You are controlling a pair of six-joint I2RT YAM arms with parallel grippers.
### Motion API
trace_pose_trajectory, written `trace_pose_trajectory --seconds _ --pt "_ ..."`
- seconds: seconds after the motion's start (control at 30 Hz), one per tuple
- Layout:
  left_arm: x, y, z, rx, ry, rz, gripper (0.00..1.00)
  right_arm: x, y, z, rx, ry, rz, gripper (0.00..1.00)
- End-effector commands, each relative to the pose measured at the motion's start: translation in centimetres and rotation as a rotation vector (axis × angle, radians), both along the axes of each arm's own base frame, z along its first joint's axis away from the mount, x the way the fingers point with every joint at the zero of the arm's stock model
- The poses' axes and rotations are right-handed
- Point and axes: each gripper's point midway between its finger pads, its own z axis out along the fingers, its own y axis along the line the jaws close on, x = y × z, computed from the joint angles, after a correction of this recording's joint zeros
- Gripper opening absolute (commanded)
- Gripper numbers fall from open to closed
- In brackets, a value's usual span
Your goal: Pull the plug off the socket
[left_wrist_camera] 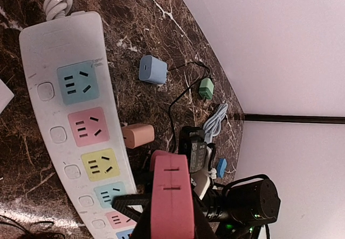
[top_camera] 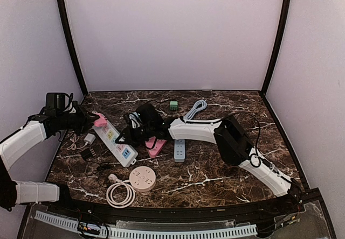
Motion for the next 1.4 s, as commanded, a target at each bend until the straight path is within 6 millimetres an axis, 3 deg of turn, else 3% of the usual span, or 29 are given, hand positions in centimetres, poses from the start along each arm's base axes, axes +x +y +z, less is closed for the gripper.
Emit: trace_pose_trajectory --seconds 0.0,0.17,0.4,0.77,1.03,1.13,1.37 --pt "0.2 -0.1 1.5 0.008 -0.046 -0.016 0.00 0.9 1.3 4.6 0.144 -0.088 -0.001 0.31" --pt "0.3 -0.1 1.6 0.008 -0.049 -0.018 0.00 1.6 0.8 4.0 0.129 -0.088 -0.017 0.49" --pt "0.3 -0.1 1.5 0.011 -0.047 -0.019 0.00 2.6 0.3 3.6 0.118 -0.099 -0.037 0.65" --pt "0.4 -0.1 1.6 0.010 -0.047 -0.021 0.00 8.0 -2.0 1.8 0.084 -0.107 -0.132 0.73" --pt "1.3 -0.3 1.1 0.005 -0.037 -0.028 0.00 10.4 -3.6 1.4 0.042 -0.144 -0.179 0.75" --pt "2.4 -0.2 1.1 0.015 -0.039 -0.031 0.00 10.7 -3.9 2.8 0.055 -0.165 -0.172 0.76" --pt "6.2 0.0 -0.2 0.092 -0.004 -0.019 0.00 10.1 -5.0 9.6 0.084 -0.280 -0.141 0.86"
